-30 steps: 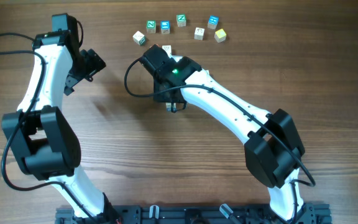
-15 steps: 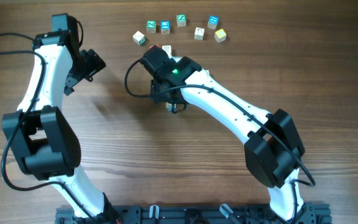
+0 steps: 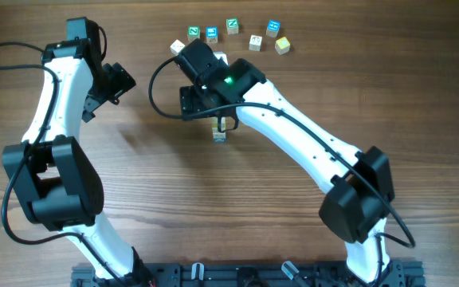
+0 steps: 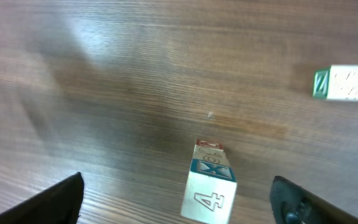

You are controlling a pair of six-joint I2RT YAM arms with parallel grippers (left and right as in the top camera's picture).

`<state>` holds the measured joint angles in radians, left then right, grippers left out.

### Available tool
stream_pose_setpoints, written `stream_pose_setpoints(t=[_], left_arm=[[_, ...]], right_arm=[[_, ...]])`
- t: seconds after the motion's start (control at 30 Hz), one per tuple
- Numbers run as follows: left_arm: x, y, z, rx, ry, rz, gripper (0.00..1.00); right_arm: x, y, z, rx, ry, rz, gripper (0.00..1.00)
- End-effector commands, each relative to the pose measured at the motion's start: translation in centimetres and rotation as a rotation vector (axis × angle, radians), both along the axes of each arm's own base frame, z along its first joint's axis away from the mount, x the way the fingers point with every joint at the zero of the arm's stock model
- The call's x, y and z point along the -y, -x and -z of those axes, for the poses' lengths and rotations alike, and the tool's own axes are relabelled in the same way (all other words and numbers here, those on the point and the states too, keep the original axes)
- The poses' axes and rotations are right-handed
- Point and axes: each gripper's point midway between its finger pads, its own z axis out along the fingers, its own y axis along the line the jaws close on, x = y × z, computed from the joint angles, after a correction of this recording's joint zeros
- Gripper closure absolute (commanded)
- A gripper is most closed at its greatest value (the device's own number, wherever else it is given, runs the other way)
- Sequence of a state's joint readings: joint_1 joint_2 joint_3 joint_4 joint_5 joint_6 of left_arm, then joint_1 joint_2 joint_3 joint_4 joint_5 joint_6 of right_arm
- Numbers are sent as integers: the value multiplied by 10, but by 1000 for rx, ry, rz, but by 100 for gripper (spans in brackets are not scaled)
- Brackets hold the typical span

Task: Form a tower
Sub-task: 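Open the right gripper and swing it toward the far blocks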

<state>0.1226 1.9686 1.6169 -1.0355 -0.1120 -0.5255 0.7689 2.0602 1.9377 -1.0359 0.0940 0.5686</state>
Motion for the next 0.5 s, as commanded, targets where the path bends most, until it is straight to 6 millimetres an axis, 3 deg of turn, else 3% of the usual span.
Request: stream_pose_setpoints(t=[0.0, 0.07, 0.13, 0.17, 0.27, 0.4, 0.47], left_arm=[[-3, -4, -17, 43, -18, -3, 0], [-3, -4, -17, 43, -19, -3, 0], [-3, -4, -17, 43, -19, -3, 0], [-3, -4, -17, 43, -19, -3, 0], [-3, -4, -17, 43, -19, -3, 0], [-3, -4, -17, 43, -19, -3, 0], [-3, -4, -17, 43, -18, -3, 0]], right_arm=[[11, -8, -57, 119, -51, -33, 20], [19, -13, -73, 151, -76, -13, 29], [33, -21, -88, 181, -94, 18, 45], [40, -24, -93, 190, -100, 35, 60], [68, -39, -98, 194, -95, 100, 87], [109, -54, -83, 155, -55, 187, 95], [125, -59, -75, 138, -40, 220, 94]])
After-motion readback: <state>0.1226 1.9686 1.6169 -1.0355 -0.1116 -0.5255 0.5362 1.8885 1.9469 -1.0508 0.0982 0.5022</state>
